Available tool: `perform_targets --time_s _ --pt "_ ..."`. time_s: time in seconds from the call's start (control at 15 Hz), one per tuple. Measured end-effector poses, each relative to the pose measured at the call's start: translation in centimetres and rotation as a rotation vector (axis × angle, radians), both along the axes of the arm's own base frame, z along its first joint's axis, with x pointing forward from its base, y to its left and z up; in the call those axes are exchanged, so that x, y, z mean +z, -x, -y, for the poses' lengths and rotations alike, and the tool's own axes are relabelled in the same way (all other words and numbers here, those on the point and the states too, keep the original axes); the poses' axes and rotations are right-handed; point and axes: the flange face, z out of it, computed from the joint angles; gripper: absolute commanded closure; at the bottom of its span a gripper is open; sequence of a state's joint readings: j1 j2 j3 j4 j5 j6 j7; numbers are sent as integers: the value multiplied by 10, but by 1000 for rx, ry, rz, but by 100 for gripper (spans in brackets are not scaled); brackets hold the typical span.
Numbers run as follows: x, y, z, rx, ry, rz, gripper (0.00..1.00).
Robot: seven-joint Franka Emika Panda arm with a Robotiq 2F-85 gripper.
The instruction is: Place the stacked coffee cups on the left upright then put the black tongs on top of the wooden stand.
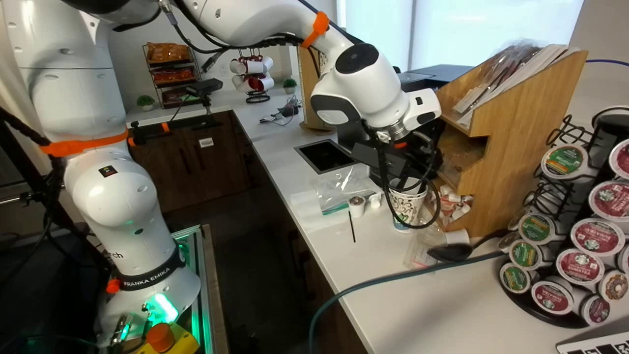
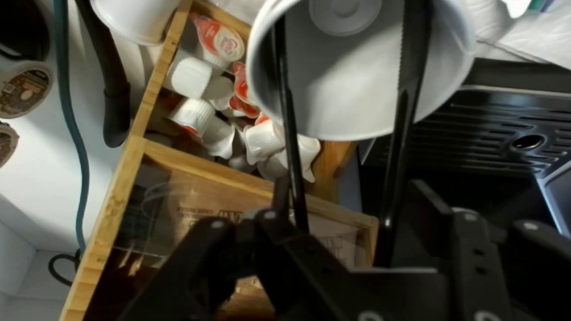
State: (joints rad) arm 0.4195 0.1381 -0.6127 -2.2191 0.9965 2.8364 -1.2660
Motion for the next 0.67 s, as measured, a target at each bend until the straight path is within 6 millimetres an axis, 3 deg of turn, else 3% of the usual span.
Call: perform_targets --time_s 0.33,0.67 --pt "-1 -4 0 8 12 2 96" --pt "12 -4 1 6 38 38 94"
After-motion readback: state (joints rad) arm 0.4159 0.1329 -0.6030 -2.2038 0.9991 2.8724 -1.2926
